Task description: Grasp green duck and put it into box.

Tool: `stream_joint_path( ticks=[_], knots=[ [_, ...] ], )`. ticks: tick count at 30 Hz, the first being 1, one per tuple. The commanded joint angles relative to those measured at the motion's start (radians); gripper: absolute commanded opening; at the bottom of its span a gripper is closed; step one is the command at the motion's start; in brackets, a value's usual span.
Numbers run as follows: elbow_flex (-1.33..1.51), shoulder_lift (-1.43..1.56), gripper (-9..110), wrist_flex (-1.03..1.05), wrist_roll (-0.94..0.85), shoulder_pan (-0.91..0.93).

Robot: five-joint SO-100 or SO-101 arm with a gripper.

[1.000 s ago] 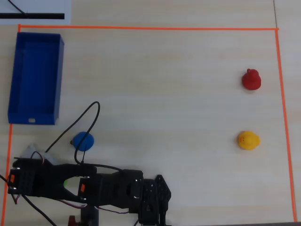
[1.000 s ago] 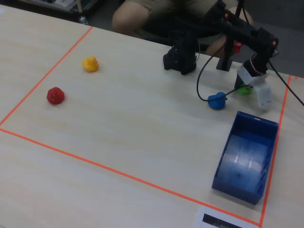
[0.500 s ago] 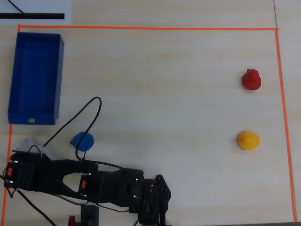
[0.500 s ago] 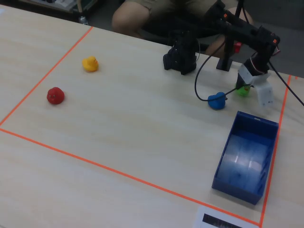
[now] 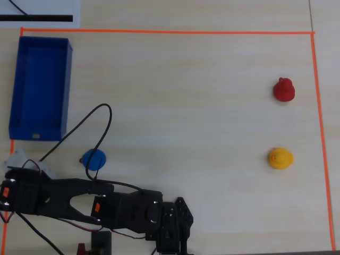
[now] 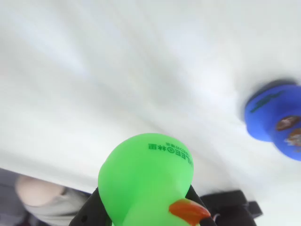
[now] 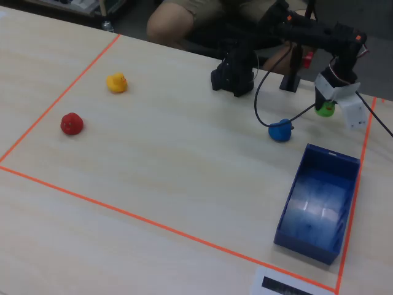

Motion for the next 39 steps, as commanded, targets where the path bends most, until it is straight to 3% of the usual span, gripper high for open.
stream_joint_path(
  ticks=[1, 20, 27, 34, 39],
  knots=[
    [-0.089, 0.064, 0, 0.002, 0.020, 0.072],
    [-0.179, 0.048, 0, -0.552, 0.149, 0.394],
    [-0.175, -0.009, 0, -0.627, 0.071, 0.459],
    [-0.107, -0.023, 21, -0.650, 0.040, 0.474],
    [-0.126, -0.018, 24, -0.653, 0.034, 0.494]
  ],
)
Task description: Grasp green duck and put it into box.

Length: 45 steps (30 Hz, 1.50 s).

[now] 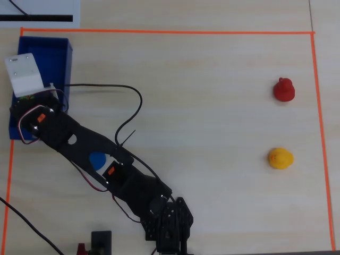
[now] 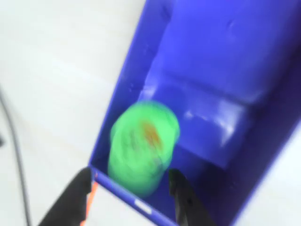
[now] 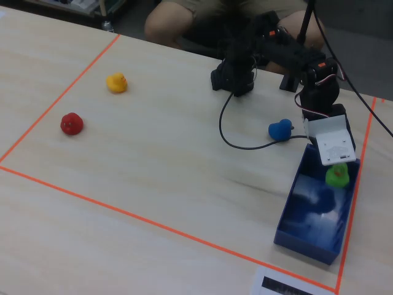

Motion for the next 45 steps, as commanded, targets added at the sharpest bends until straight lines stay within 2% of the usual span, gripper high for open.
stream_joint_path(
  ticks=[1, 3, 7, 13, 17, 20, 24, 31, 40, 45],
  knots=[
    [-0.025, 0.034, 24, -0.002, -0.021, 0.021],
    [-0.025, 0.044, 24, 0.017, -0.048, 0.020],
    [-0.086, 0.054, 0, 0.086, -0.087, 0.031],
    [-0.178, 0.187, 0, 0.348, -0.175, 0.025],
    [-0.178, 0.295, 0, 0.609, -0.244, -0.015],
    [-0.048, 0.400, 0, 0.701, -0.265, -0.031],
    [0.252, 0.591, 0, 0.692, -0.284, -0.006],
    [0.663, 0.997, 0, 0.546, -0.302, 0.158],
    [1.379, 1.701, 0, 0.164, -0.328, 0.462],
    [1.707, 2.098, 0, 0.075, -0.342, 0.554]
  ],
)
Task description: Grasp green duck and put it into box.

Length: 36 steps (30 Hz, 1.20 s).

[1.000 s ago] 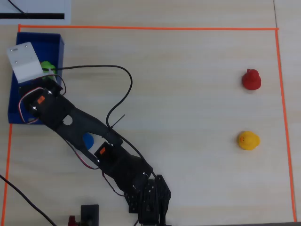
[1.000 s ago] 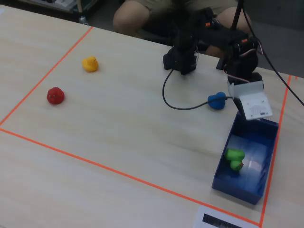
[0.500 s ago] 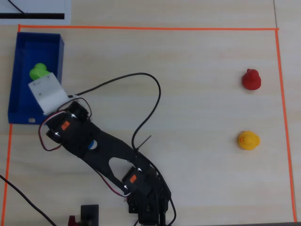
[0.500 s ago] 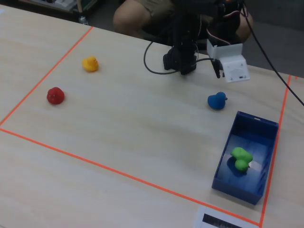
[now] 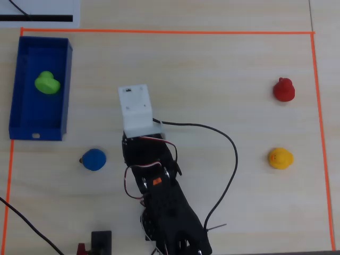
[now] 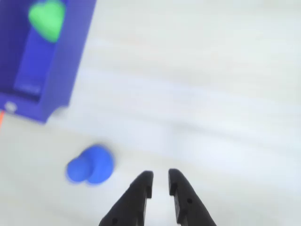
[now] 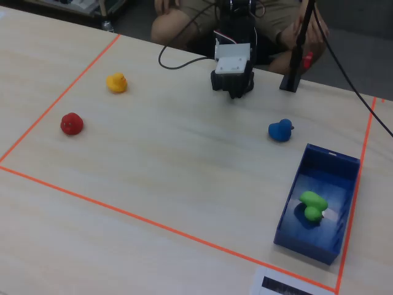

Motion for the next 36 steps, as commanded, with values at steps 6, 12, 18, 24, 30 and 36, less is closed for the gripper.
stream_joint_path(
  ticks=[6, 12, 18, 24, 30, 36],
  knots=[
    [0.408, 0.454, 0, -0.110, 0.029, 0.103],
    [0.592, 0.454, 0, 0.015, 0.017, 0.152],
    [0.690, 0.456, 0, 0.140, 0.020, 0.230],
    [0.690, 0.456, 2, 0.138, 0.023, 0.370],
    [0.690, 0.456, 8, 0.138, 0.023, 0.430],
    [0.690, 0.456, 8, 0.138, 0.023, 0.430]
  ],
)
